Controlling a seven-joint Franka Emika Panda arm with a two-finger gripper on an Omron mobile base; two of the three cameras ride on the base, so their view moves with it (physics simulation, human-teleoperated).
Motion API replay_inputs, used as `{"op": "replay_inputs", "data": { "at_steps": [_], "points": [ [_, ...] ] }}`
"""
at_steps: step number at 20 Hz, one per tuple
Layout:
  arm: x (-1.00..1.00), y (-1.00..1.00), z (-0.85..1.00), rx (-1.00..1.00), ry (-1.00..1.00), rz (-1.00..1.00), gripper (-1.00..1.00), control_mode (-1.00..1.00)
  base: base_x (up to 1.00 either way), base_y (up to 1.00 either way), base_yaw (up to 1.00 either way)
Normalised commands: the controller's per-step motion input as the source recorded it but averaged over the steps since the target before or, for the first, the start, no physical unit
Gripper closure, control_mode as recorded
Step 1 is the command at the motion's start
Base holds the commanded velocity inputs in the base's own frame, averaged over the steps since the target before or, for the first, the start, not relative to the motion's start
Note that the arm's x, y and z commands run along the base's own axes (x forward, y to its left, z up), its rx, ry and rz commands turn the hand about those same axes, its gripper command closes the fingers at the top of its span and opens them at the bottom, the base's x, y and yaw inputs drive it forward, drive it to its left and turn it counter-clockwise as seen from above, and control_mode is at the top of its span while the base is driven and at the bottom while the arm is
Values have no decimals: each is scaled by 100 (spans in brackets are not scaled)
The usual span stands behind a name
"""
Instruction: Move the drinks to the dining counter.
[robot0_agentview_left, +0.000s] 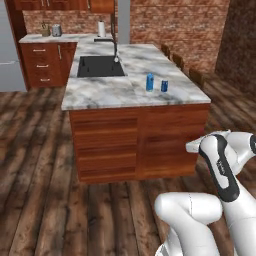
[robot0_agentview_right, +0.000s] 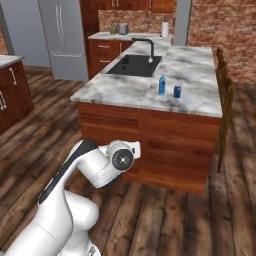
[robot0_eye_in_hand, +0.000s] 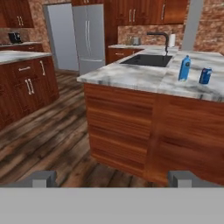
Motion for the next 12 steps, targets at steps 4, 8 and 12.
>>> {"op": "replay_inputs", "data": {
  "at_steps": [4,8,12],
  "points": [
    [0,0,0,0,0,0,-100,100,-31,34,2],
    [0,0,0,0,0,0,-100,100,-25,66,0],
    [0,0,0,0,0,0,-100,100,-27,80,0]
  ]
}}
